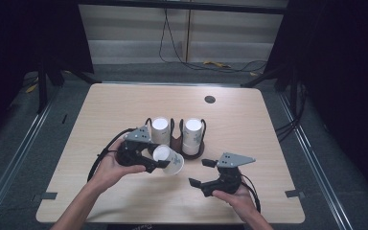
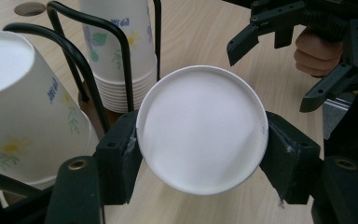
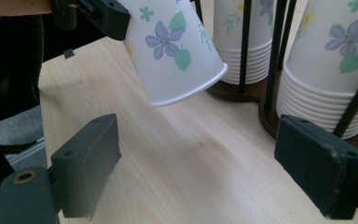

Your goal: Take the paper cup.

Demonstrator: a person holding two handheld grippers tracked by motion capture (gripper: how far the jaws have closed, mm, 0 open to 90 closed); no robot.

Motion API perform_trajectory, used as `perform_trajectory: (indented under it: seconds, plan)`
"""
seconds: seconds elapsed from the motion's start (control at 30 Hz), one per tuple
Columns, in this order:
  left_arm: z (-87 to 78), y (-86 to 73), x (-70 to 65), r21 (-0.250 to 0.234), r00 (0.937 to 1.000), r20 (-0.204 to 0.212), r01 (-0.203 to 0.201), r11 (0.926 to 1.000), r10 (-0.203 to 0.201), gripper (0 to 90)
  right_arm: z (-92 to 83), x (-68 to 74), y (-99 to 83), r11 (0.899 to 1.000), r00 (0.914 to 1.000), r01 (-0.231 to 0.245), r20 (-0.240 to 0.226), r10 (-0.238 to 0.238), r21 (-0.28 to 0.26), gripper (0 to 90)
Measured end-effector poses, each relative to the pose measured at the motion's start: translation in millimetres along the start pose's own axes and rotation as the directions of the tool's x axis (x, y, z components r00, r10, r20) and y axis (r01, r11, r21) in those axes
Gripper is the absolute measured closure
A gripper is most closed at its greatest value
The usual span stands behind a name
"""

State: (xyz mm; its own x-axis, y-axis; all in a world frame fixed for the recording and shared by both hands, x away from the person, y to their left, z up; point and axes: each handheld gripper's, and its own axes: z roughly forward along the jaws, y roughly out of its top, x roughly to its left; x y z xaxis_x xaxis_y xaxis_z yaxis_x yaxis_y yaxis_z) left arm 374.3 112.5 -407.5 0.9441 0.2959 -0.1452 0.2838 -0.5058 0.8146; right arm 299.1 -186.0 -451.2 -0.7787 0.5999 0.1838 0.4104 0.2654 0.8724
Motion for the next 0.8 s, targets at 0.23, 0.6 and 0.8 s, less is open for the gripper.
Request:
perform_trajectory:
  seconds: [0.23,0.6,0.8]
  plan:
    - [7.2,-11.6,-3.1,0.019,0.9992,0.038,0.014,0.9997,-0.014,35.6,0.4,2.6,-4.9,1.000,0.9993,0.014,-0.035,-0.014,-0.003,14.0]
    - [11.7,-10.5,-11.0,-0.005,0.9967,0.081,-0.006,1.0000,0.007,35.6,2.9,5.6,-9.4,1.000,0.9969,0.022,-0.075,-0.023,-0.006,14.0]
    - [13.4,-10.7,-13.2,-0.022,0.9940,0.109,0.002,0.9997,0.001,35.5,7.5,7.3,-7.6,0.999,0.9958,0.032,-0.084,-0.035,-0.029,14.3]
